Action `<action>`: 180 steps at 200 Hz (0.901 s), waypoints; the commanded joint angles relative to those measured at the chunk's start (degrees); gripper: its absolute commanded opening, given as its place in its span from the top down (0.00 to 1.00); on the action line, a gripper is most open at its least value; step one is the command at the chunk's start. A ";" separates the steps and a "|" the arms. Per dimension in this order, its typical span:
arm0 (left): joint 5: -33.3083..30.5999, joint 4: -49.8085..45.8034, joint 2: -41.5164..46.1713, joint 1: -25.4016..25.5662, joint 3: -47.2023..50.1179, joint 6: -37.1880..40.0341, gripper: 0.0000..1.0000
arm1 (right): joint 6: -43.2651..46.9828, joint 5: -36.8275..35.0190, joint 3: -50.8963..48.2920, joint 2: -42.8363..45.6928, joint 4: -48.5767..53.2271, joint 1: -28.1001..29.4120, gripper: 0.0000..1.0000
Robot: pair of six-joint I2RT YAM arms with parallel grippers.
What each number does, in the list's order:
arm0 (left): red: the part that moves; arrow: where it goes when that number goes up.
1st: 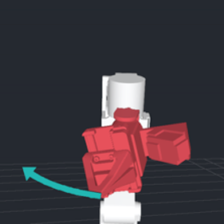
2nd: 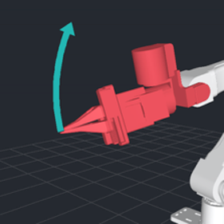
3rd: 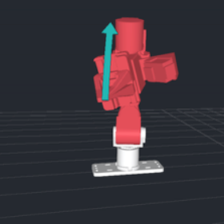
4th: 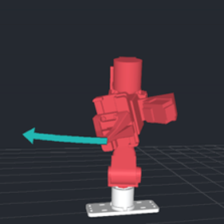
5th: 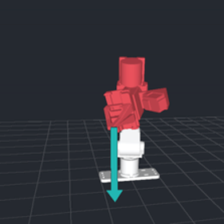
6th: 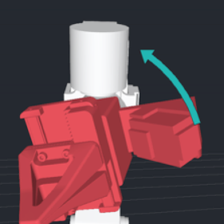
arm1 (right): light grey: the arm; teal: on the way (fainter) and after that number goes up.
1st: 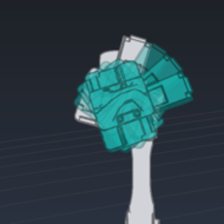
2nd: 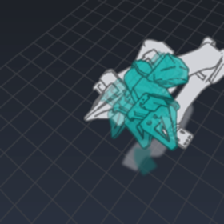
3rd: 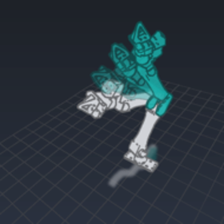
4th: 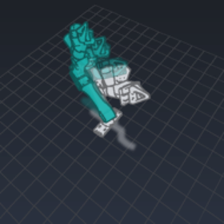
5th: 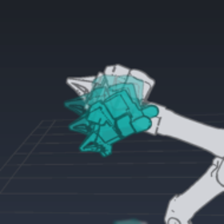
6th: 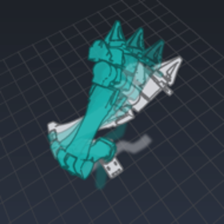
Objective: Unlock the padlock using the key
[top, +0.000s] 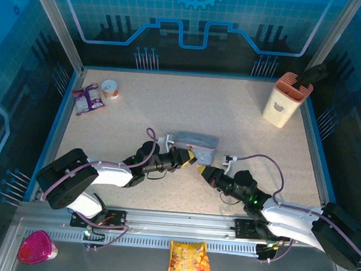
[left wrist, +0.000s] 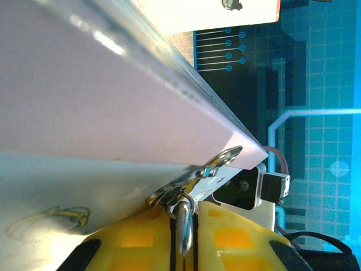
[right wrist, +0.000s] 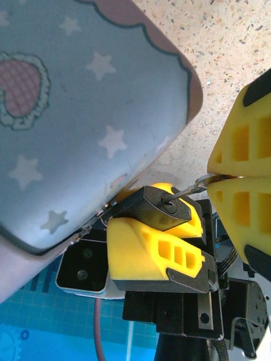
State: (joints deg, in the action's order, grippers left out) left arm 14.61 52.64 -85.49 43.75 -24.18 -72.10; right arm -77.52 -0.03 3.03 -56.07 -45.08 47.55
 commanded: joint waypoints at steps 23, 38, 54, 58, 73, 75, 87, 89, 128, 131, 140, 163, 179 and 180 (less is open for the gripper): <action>7.61 11.72 -0.24 2.84 -1.74 0.38 1.00 | 1.13 3.15 3.40 -2.52 -5.69 -2.94 1.00; 7.87 11.72 -0.57 3.09 -1.87 0.38 1.00 | 1.14 3.71 3.53 -2.98 -6.57 -3.45 1.00; 8.14 11.87 -1.07 3.42 -2.14 0.38 1.00 | 1.22 4.03 3.54 -3.06 -6.85 -3.91 1.00; 8.23 12.00 -1.17 3.43 -2.18 0.42 1.00 | 1.30 4.06 3.56 -3.08 -6.86 -4.10 1.00; 8.50 12.09 -1.45 3.74 -2.45 0.38 1.00 | 1.25 4.46 3.73 -3.08 -7.09 -4.65 1.00; 8.50 12.12 -1.48 3.76 -2.45 0.44 1.00 | 1.28 4.55 3.74 -3.12 -7.12 -4.74 1.00; 8.55 12.32 -1.74 4.00 -2.60 0.30 1.00 | 1.34 4.97 4.00 -3.23 -7.29 -4.93 1.00; 8.58 12.38 -1.75 3.98 -2.62 0.25 1.00 | 1.39 5.03 4.07 -3.25 -7.25 -5.03 1.00; 9.09 12.08 -2.41 4.50 -3.39 0.40 1.00 | 1.79 6.25 5.62 -4.17 -7.71 -5.24 1.00; 9.16 12.07 -2.50 4.58 -3.50 0.40 1.00 | 1.80 6.31 5.73 -4.28 -7.75 -5.23 1.00; 9.28 12.05 -2.61 4.67 -3.58 0.42 1.00 | 1.84 6.51 5.84 -4.62 -8.15 -5.41 1.00; 9.40 12.13 -2.86 4.77 -3.57 0.39 1.00 | 1.13 7.28 5.50 -5.34 -10.25 -6.34 1.00; 9.54 12.23 -2.87 4.78 -3.44 0.37 1.00 | 0.77 8.09 5.08 -5.71 -11.54 -7.32 1.00; 9.55 12.22 -2.85 4.77 -3.42 0.37 1.00 | 0.78 8.19 5.11 -5.71 -11.53 -7.40 1.00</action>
State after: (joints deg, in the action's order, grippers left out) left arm 13.19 56.05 -88.58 43.79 -25.04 -72.10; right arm -76.93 8.91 4.56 -61.30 -48.45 42.35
